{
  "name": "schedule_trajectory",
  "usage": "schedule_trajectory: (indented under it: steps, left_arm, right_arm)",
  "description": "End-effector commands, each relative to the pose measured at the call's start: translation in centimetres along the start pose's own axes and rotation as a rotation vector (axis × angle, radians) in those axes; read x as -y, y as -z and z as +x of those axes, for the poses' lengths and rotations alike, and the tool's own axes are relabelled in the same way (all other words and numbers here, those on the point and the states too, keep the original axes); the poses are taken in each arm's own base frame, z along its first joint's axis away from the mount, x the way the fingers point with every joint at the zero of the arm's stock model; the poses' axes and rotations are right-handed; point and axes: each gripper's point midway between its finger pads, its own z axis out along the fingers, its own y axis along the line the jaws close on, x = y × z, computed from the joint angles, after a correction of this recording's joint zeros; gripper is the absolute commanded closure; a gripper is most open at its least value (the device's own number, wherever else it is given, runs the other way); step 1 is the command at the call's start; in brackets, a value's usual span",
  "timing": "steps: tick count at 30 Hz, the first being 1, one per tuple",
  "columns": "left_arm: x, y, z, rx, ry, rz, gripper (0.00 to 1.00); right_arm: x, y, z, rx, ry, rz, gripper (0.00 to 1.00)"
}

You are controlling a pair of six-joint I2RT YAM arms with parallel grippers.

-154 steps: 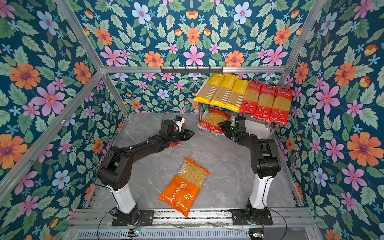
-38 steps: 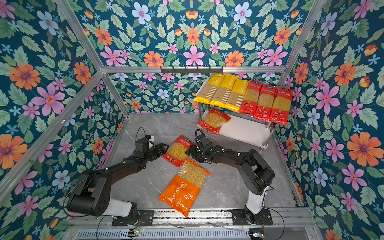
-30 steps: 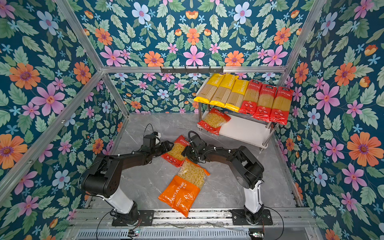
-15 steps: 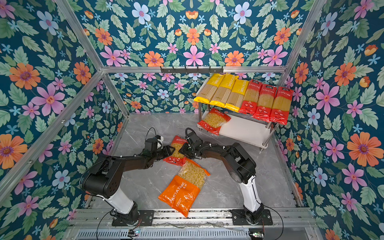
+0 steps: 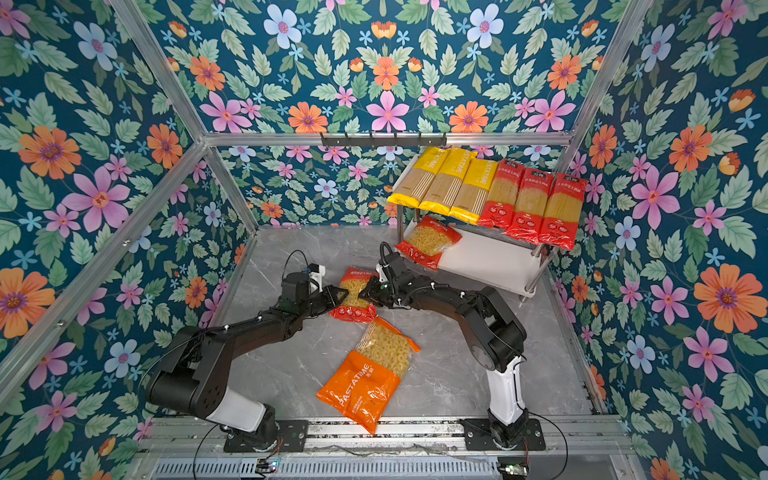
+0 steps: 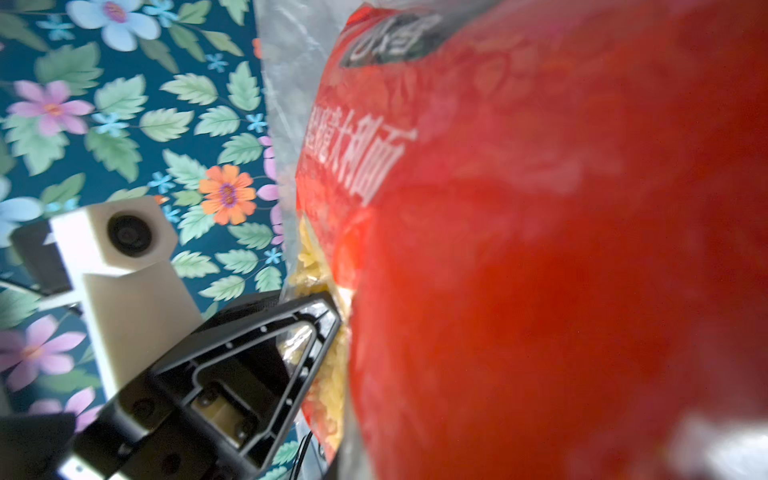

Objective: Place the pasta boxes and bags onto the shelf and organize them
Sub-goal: 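Slide the second red fusilli bag under the lower shelf beside the first with both grippers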

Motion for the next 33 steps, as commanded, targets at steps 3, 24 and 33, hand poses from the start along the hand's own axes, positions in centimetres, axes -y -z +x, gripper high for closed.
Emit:
schedule_trajectory:
  steps: [3, 24, 33]
  left_arm:
    - [5.1, 1.4, -2.2, 0.078, -0.053, 0.133, 0.85]
    - [21.9, -13.7, 0.4, 0.011, -0.209, 0.491, 0.87]
    - [23.1, -19.9, -1.1, 0.083, -0.257, 0.525, 0.87]
  right_arm:
    - [-3.4, 4.4, -0.1, 0.009, 0.101, -0.158, 0.87]
    - [6.1, 25.9, -5.4, 0.533, 0.132, -0.025, 0.99]
    - [9.2, 30.3, -11.1, 0.822, 0.230, 0.066, 1.00]
